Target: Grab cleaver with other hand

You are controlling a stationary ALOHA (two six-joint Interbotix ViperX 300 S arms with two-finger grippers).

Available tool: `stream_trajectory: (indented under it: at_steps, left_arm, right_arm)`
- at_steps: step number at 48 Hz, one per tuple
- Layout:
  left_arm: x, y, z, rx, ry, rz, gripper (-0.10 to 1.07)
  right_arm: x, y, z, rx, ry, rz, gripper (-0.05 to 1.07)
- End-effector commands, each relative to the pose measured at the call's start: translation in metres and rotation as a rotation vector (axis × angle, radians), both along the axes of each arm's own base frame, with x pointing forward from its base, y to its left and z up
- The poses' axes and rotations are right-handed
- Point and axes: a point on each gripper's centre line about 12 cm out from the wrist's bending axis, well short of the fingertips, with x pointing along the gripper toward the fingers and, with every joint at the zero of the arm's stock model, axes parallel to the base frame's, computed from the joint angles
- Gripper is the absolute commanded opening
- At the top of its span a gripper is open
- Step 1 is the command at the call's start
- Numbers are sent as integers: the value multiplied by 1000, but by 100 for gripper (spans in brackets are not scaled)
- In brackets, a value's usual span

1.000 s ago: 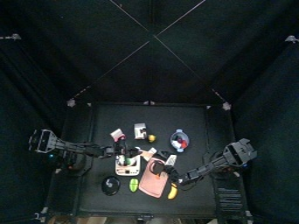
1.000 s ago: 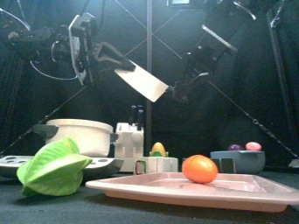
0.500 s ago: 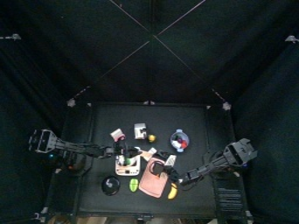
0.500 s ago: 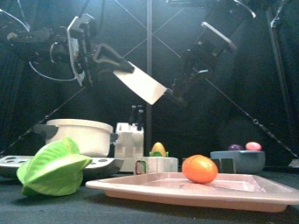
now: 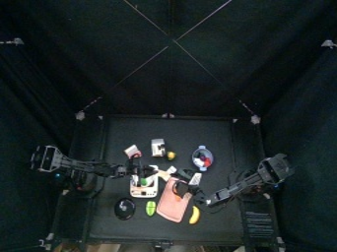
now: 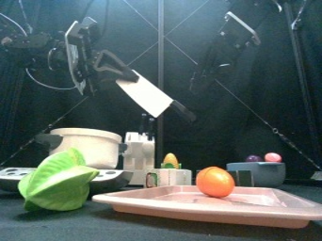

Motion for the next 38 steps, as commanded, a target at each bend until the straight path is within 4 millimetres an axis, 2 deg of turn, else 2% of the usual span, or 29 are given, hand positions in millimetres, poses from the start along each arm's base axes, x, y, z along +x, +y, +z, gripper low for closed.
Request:
stream_trajectory:
  at_steps: [1,7,20,31,38]
  left_arm:
    - [1,-1,7,22,-29,-10,49]
    - [-1,-6,5,92,-22,-63,49]
    - [0,-17,7,254,-41,-176,49]
    - [-1,-21,9,287,-69,-202,49]
    - [-1,-20,9,284,-69,-199,49]
  right_arm:
    - [-5,1,18,24,-52,6,103]
    - [-9,6,21,76,-64,33,103]
    - [-19,18,18,346,-142,156,103]
    - [-31,5,19,586,-276,197,103]
    - [-40,-8,26,644,-335,228,103]
